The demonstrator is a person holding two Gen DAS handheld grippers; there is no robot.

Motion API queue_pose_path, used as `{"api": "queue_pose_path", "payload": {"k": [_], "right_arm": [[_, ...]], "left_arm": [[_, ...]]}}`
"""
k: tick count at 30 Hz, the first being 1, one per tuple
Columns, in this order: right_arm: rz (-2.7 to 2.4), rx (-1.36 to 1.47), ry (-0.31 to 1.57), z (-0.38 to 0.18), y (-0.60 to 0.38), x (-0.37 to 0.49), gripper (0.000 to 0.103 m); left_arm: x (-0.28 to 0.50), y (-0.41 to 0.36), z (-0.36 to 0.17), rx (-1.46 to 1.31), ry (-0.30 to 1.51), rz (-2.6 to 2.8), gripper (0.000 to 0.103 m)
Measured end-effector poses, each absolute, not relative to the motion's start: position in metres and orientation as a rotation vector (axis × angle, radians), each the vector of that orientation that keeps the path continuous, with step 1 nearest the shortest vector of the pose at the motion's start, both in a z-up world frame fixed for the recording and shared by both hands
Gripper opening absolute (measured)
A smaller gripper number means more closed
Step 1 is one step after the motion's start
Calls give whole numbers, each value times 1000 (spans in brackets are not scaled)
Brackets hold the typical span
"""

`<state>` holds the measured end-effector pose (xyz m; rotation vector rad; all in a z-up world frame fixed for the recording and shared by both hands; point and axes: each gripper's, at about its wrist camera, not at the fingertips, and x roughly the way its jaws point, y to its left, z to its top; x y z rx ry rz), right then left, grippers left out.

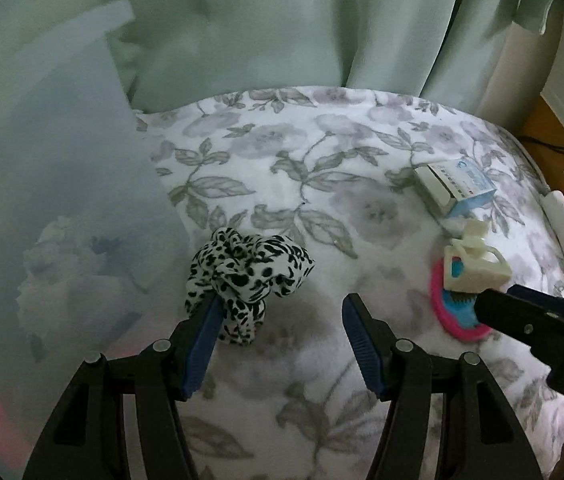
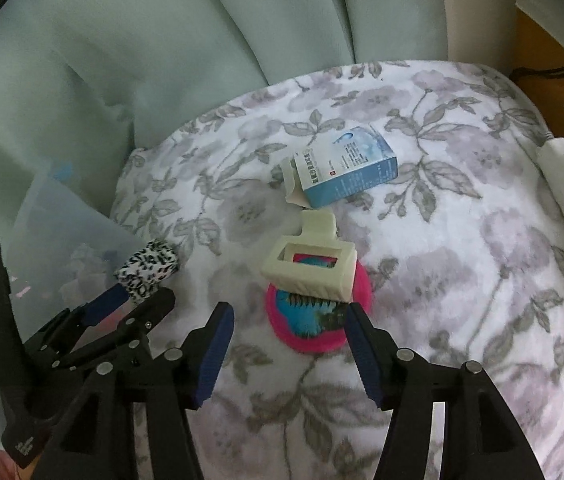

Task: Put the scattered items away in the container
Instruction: 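Grasp the leopard scrunchie with the left gripper while the right grasps the cream claw clip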

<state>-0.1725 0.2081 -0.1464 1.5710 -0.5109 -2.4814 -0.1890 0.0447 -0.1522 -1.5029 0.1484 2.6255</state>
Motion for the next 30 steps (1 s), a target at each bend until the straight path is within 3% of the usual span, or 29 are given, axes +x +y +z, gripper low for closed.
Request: {"api": "queue_pose_path", "payload": {"k": [14,19,30], "right_arm": [[-2518,1607,-537,-162,207,-197,61],[-2549,1605,-511,-162,205,-200,59],[-2569,1608,-544,-157,210,-185,59]], "left_arm": [[-211,45,-170,-1490,90,2630,62],[-214,39,-172,-1508,59,2649,43],[-198,37,-169,-1531,21,2611,23]]}}
